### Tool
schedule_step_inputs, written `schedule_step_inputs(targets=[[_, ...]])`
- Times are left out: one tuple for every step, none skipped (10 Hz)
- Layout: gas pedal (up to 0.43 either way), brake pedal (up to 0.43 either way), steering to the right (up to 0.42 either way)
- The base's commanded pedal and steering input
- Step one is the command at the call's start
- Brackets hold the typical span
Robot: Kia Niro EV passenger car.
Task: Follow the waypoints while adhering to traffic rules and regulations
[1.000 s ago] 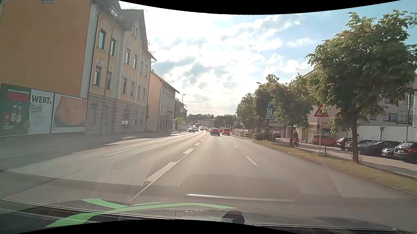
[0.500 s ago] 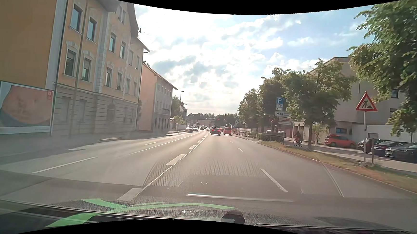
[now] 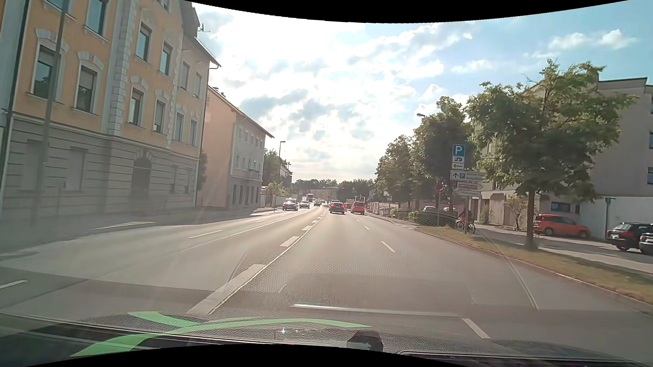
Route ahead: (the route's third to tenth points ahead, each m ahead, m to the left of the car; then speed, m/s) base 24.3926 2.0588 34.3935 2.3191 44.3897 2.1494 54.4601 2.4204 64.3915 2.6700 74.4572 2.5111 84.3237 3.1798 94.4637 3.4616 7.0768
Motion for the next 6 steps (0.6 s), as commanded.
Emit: schedule_step_inputs(targets=[[0.067, 0.000, -0.006], [0.067, 0.000, -0.007], [0.067, 0.000, -0.007], [0.059, 0.000, -0.007], [0.059, 0.000, -0.006], [0.059, 0.000, -0.006]])
